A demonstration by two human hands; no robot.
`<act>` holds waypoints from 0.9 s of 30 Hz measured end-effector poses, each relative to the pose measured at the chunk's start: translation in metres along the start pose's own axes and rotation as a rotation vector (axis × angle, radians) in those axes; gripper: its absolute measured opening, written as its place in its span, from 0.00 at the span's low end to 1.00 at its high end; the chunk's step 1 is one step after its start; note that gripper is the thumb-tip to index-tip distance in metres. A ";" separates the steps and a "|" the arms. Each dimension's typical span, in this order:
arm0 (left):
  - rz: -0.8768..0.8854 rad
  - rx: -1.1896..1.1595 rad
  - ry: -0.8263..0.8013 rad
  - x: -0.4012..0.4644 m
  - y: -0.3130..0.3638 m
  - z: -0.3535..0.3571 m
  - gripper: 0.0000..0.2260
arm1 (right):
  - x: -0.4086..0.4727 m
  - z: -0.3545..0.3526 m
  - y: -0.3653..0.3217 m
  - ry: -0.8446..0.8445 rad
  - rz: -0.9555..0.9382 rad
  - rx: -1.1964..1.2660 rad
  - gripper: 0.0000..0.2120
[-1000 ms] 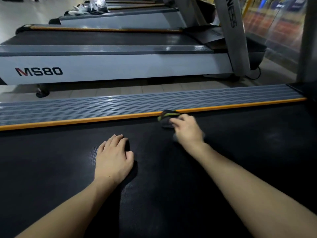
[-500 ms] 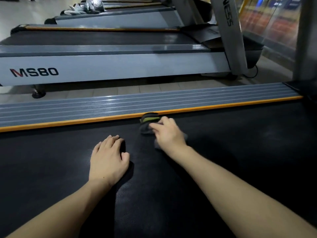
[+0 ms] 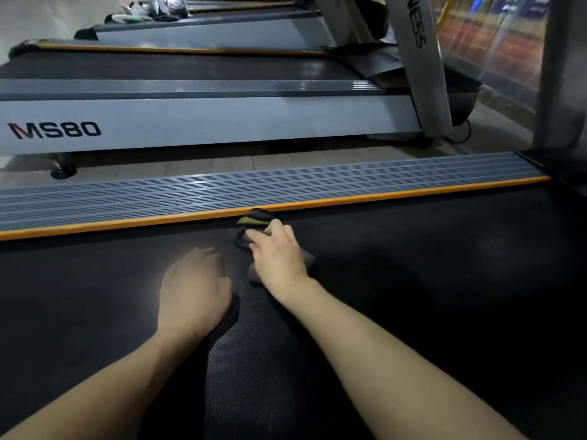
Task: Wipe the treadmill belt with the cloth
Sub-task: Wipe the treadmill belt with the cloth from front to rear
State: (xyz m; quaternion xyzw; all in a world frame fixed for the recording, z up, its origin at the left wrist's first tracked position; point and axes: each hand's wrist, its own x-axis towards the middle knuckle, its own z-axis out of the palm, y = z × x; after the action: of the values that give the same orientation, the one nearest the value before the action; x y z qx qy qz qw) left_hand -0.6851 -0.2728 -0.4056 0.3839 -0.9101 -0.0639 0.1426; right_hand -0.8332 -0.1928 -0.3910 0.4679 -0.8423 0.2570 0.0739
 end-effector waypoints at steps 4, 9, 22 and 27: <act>-0.011 -0.006 0.000 0.000 0.000 0.000 0.24 | -0.009 -0.042 0.118 0.227 0.128 -0.136 0.09; -0.004 -0.005 -0.002 0.000 0.003 -0.001 0.23 | -0.016 -0.058 0.150 0.331 0.536 -0.241 0.11; 0.003 -0.002 -0.002 0.001 0.002 0.001 0.24 | -0.017 -0.063 0.159 0.272 0.263 -0.177 0.12; 0.009 -0.002 0.000 0.001 0.002 0.001 0.21 | -0.017 -0.036 0.110 0.352 0.420 -0.155 0.09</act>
State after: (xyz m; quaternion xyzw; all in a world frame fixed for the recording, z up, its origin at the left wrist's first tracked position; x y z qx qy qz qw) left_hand -0.6876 -0.2724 -0.4055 0.3798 -0.9116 -0.0642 0.1432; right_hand -0.9186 -0.1145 -0.4064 0.2244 -0.9122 0.2789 0.1995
